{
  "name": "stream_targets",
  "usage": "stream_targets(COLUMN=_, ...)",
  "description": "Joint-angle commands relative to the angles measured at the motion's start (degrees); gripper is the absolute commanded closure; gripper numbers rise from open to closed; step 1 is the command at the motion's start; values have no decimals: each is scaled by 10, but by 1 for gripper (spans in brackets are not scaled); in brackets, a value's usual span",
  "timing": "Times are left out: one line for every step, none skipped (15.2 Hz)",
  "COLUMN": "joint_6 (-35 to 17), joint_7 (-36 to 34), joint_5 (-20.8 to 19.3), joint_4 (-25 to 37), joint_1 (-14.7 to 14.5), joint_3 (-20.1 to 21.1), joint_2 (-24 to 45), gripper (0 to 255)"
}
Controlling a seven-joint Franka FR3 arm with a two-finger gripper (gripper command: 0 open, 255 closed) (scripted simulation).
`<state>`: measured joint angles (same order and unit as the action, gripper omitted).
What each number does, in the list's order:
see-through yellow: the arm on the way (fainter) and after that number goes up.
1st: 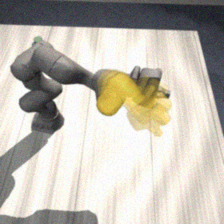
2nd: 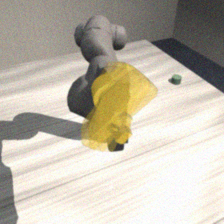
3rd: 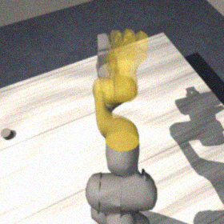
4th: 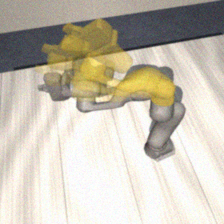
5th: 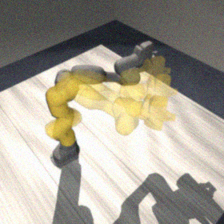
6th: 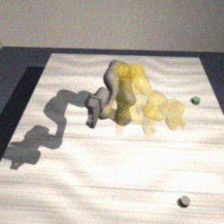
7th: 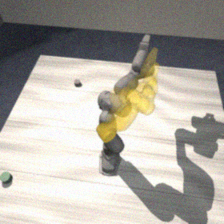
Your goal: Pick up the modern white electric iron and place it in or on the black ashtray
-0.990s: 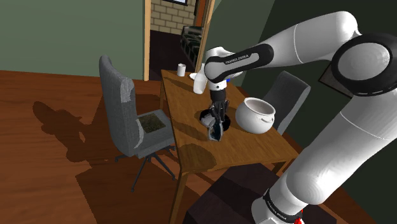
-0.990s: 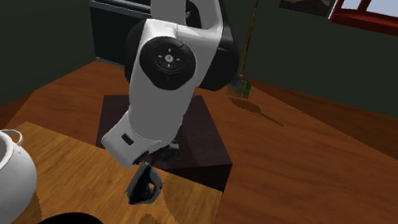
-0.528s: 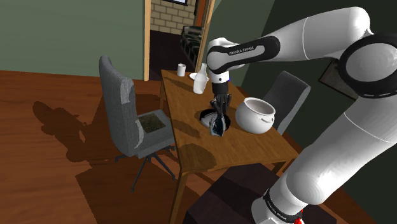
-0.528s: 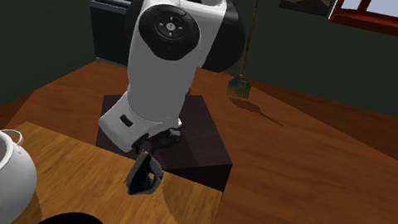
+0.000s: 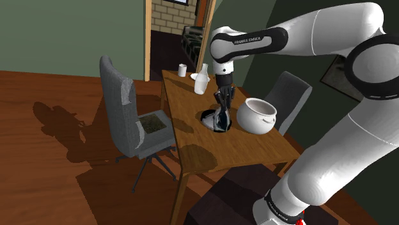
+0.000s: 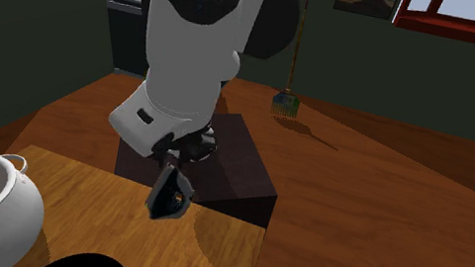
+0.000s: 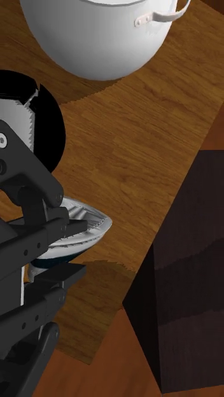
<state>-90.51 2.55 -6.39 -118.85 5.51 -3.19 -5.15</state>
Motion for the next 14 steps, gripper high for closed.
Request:
stream_targets(joint_6=13, joint_7=17, joint_5=-6, joint_4=33, joint_1=8, joint_3=-9, joint_2=18, gripper=255)
stream_targets(joint_6=20, joint_7=28, joint_5=-9, joint_4=54, joint_1=13, joint_3=-14, joint_2=31, gripper=255)
stream_targets(joint_6=27, joint_7=39, joint_5=-12, joint_4=76, joint_1=18, joint_3=-19, joint_2=45, gripper=255)
stream_targets(joint_6=34, joint_7=49, joint_5=-15, joint_4=98, joint_1=22, joint_3=-24, joint_2=59, gripper=255)
stream_targets(joint_6=41, joint_7=60, joint_5=-17, joint_4=121, joint_1=27, joint_3=-29, joint_2=73, gripper=255)
stream_targets(joint_6=49, joint_7=71, joint_5=-19, joint_4=145, joint_1=32, joint_3=-34, joint_2=88, gripper=255)
stream_targets(joint_6=57, joint_7=82, joint_5=-21, joint_4=170, joint_1=37, joint_3=-38, joint_2=104, gripper=255)
stream_targets(joint_6=65, joint_7=93, joint_5=-22, joint_4=196, joint_1=43, joint_3=-43, joint_2=120, gripper=255)
stream_targets(joint_6=74, joint_7=104, joint_5=-23, joint_4=223, joint_1=48, joint_3=-47, joint_2=137, gripper=255)
stream_targets(joint_6=83, joint_7=115, joint_5=-24, joint_4=252, joint_1=53, joint_3=-51, joint_2=154, gripper=255)
stream_targets(joint_6=93, joint_7=127, joint_5=-24, joint_4=282, joint_1=59, joint_3=-55, joint_2=172, gripper=255)
stream_targets(joint_6=104, joint_7=138, joint_5=-24, joint_4=313, joint_1=65, joint_3=-58, joint_2=191, gripper=255)
stream_targets(joint_6=115, joint_7=149, joint_5=-24, joint_4=346, joint_1=71, joint_3=-62, joint_2=212, gripper=255)
stream_targets(joint_6=128, joint_7=161, joint_5=-24, joint_4=382, joint_1=77, joint_3=-65, joint_2=233, gripper=255)
